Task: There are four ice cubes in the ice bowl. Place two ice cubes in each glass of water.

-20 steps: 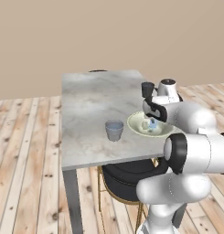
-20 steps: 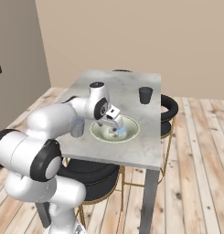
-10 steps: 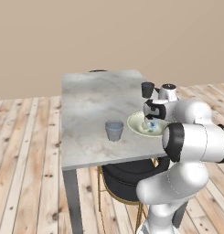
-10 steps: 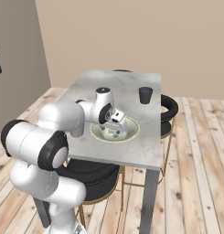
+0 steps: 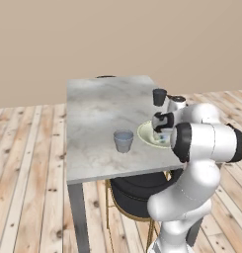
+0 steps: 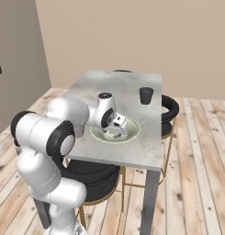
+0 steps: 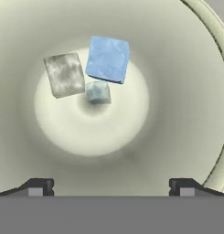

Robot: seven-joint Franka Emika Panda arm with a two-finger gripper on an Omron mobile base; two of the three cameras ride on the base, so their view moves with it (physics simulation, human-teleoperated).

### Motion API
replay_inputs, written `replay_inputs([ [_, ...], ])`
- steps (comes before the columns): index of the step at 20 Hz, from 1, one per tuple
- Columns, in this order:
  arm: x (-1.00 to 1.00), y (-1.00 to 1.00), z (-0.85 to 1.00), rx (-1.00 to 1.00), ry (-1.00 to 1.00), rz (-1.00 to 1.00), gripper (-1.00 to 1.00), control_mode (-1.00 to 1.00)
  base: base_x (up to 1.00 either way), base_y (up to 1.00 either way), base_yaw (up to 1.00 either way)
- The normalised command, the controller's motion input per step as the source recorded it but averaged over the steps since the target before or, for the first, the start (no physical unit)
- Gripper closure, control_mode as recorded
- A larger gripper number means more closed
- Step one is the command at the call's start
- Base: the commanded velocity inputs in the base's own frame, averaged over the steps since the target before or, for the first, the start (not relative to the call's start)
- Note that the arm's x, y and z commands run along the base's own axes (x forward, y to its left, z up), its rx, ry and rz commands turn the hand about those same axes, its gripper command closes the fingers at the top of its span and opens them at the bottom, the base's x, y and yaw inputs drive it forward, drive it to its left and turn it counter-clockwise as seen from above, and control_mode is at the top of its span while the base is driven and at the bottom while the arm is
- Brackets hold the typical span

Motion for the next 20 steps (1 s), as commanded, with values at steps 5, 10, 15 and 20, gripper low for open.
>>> replay_inputs([
  [5, 0.23, -0.02, -0.18, 0.00, 0.00, 0.00, -1.00, -1.00, 0.00, 0.00, 0.00],
  [10, 0.14, -0.09, -0.16, 0.00, 0.00, 0.00, -1.00, -1.00, 0.00, 0.00, 0.00],
  [15, 0.18, -0.04, -0.19, 0.00, 0.00, 0.00, -1.00, -1.00, 0.00, 0.00, 0.00],
  [20, 0.26, 0.00, -0.19, 0.00, 0.00, 0.00, -1.00, -1.00, 0.00, 0.00, 0.00],
])
